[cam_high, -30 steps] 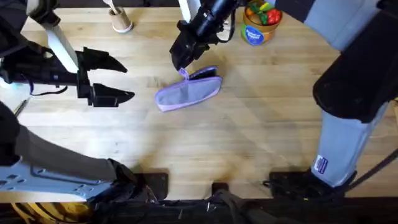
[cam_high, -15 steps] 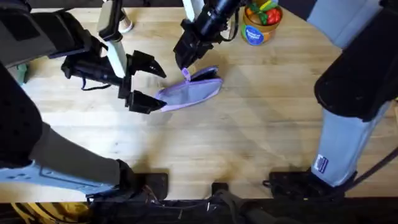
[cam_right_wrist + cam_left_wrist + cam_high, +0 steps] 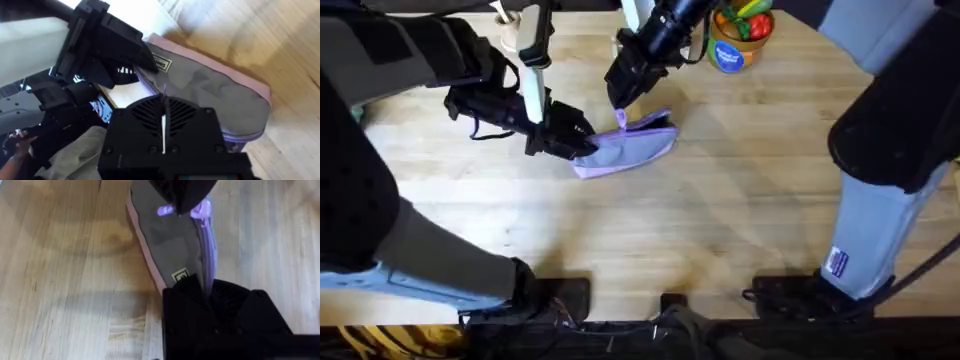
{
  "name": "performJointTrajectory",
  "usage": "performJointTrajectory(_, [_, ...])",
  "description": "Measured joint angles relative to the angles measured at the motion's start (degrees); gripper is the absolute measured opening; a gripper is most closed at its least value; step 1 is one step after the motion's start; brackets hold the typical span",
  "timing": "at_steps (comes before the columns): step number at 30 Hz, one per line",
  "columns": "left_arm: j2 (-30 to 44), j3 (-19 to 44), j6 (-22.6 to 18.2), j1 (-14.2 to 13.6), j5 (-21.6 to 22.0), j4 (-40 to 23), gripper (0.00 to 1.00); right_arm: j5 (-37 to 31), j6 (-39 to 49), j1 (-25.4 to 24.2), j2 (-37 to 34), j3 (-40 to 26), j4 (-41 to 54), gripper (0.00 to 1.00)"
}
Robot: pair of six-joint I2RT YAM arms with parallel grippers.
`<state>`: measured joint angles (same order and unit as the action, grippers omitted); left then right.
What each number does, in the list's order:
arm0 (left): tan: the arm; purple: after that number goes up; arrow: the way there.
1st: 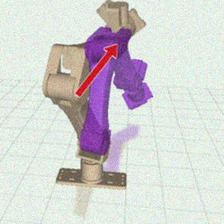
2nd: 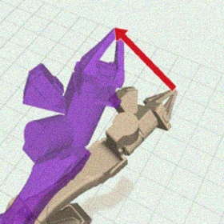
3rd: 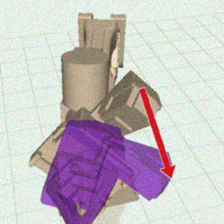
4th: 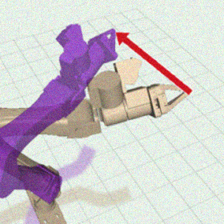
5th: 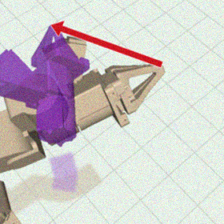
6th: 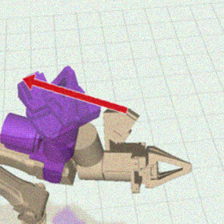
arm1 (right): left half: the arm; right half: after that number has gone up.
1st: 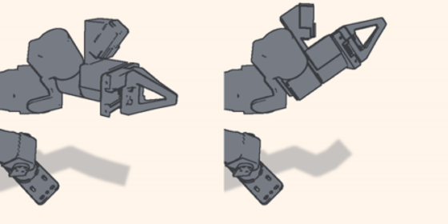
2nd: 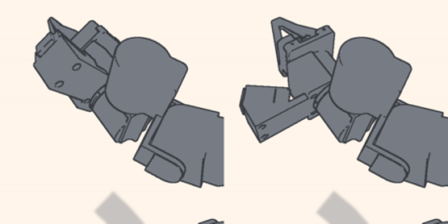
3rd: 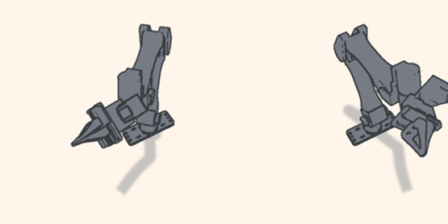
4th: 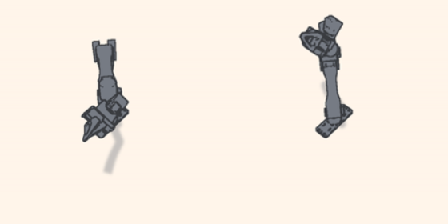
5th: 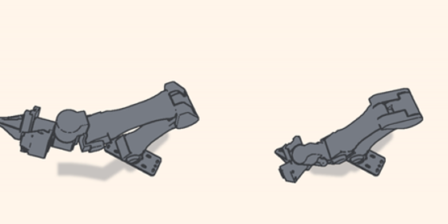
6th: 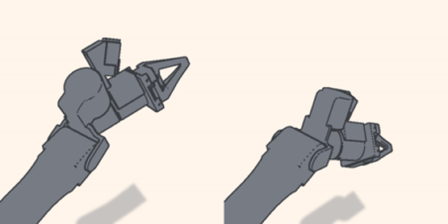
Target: Unzip the bag, pick up the pens from the table one at a time and place them inside, then zip the bag closed.
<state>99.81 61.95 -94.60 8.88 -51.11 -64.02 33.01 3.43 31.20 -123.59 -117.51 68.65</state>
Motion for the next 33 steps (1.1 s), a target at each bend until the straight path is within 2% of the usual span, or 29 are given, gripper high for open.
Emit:
performJointTrajectory(8, [0.0,0.0,1.2,0.0,0.2,0.2,0.047,0.4,4.3,-1.1,0.0,0.0,1.7,0.033])
performJointTrajectory(11, [0.0,0.0,1.5,0.0,0.2,0.2,0.047,3.7,6.4,-3.5,0.0,0.0,2.1,0.033])
performJointTrajectory(12, [0.0,0.0,1.6,0.0,0.2,0.3,0.046,5.0,6.9,-4.6,0.0,0.0,2.2,0.033])
performJointTrajectory(13, [0.0,0.0,1.6,0.0,0.0,0.6,0.046,7.0,7.6,-8.2,0.0,0.0,3.5,0.031])
performJointTrajectory(15, [0.0,0.0,1.6,0.0,0.2,0.2,0.045,6.9,7.8,-11.0,0.0,-0.2,3.8,0.033])
performJointTrajectory(16, [0.0,0.0,1.6,0.0,0.2,0.2,0.045,6.5,8.0,-15.3,0.0,-0.3,4.5,0.033])
performJointTrajectory(20, [0.0,0.0,1.6,0.0,0.3,0.2,0.045,5.8,7.7,-19.5,0.0,-0.3,4.7,0.033])
performJointTrajectory(24, [0.0,0.0,1.6,0.0,0.3,0.2,0.045,5.8,7.7,-20.2,0.0,-0.3,5.8,0.033])
performJointTrajectory(29, [0.0,0.0,1.6,0.0,0.3,0.2,0.045,5.8,7.7,-18.2,0.0,-0.3,6.4,0.033])
performJointTrajectory(30, [0.0,0.0,1.6,0.0,0.3,0.2,0.045,5.8,7.4,-16.4,0.0,-0.4,6.4,0.268])
performJointTrajectory(33, [0.0,0.0,1.6,0.0,0.3,0.2,0.045,5.7,6.6,-14.5,0.0,-1.0,6.4,0.701])
